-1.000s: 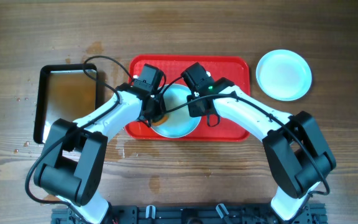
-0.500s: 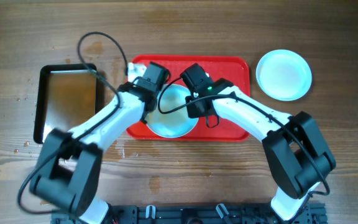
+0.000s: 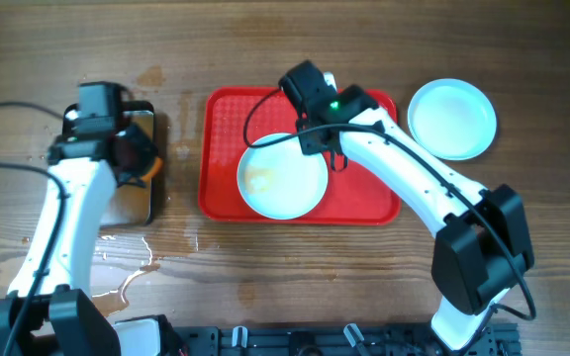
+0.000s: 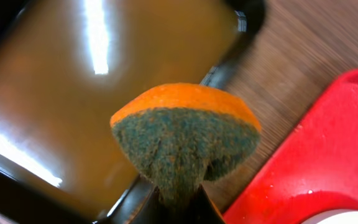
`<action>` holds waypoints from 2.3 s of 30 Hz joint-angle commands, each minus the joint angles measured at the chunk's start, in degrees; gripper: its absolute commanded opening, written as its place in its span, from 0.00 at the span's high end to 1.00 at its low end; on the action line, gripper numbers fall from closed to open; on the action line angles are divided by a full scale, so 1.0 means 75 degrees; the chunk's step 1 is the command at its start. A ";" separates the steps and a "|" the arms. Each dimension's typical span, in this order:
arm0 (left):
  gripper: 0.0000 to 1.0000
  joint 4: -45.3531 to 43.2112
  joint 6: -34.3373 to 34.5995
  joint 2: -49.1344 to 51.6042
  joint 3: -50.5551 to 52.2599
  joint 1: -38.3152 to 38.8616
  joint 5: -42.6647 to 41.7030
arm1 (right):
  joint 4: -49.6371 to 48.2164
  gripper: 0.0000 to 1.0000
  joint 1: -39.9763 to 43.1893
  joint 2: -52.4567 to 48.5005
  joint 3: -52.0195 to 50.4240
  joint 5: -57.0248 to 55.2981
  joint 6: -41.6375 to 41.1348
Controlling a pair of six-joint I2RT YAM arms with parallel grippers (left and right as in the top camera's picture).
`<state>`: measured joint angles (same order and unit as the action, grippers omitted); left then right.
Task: Clean dirty plates on tray and stack at the side
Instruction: 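Return the sponge with the left gripper to the water tray, then lift the cleaned plate off the red tray with the right gripper, then carry the plate right and place it on the plate stack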
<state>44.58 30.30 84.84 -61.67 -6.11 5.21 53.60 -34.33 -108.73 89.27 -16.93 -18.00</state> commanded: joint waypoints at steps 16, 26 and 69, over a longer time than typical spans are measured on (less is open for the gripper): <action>0.96 -0.0020 0.0020 -0.0038 0.0154 -0.2256 -0.0434 | -0.0023 0.57 0.0880 -0.1428 -0.0729 0.3235 0.0172; 0.95 -0.0055 0.0020 0.0009 0.0245 -0.2253 -0.0434 | -0.0221 0.96 0.0877 -0.1734 -0.0743 0.2862 -0.0082; 0.96 -0.0886 -0.0038 0.0562 0.0731 -0.2253 -0.0950 | -0.2766 0.96 -0.2136 0.1096 -0.0003 -0.5234 0.3378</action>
<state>37.74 30.55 88.58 -56.60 -22.74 -1.45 27.42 -52.25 -101.01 88.51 -62.48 24.88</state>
